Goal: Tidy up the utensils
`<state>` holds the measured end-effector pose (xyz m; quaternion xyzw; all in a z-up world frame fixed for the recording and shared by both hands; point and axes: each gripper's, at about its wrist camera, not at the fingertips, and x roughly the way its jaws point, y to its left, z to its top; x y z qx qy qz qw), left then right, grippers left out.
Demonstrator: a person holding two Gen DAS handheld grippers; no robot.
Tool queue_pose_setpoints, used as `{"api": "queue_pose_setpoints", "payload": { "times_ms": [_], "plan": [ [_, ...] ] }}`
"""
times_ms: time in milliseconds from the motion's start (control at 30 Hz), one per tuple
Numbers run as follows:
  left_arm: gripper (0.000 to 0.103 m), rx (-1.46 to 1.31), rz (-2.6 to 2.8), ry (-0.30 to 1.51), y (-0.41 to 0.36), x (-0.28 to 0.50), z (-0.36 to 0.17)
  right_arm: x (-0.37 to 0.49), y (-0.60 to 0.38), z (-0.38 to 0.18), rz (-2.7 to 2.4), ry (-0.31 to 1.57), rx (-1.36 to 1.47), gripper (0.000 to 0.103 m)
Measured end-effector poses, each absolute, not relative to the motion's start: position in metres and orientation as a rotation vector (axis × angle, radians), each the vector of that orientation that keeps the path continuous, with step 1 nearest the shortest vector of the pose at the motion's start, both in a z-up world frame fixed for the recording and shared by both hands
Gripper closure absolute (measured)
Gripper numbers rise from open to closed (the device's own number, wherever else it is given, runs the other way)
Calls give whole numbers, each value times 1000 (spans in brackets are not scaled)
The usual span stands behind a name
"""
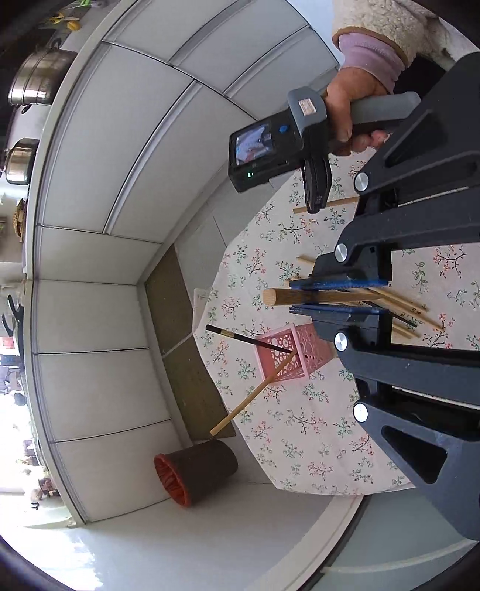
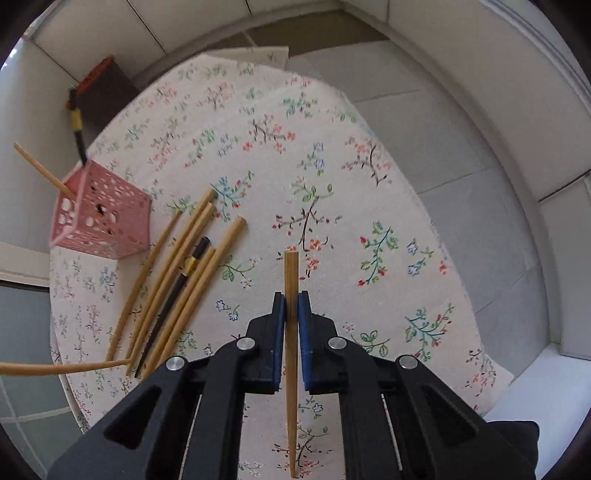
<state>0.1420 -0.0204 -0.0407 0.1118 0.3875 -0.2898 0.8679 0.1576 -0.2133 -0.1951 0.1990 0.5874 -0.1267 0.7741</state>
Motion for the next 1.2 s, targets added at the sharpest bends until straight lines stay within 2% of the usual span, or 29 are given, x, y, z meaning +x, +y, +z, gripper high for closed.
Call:
{"api": "queue_pose_setpoints", "payload": {
  "times_ms": [400,633,900,1200],
  "plan": [
    [97,124,-555,695,1,132,7,109,-203,-10,-130,797,375,95],
    [97,29,-482,622,11,136,32,119,-176,65,-53,620,321,95],
    [97,-65,-383,555,19,152,48,157,-146,83,10,542,289,95],
    [97,-122,-278,586,30,192,28,194,-132,47,45,555,280,95]
  ]
}}
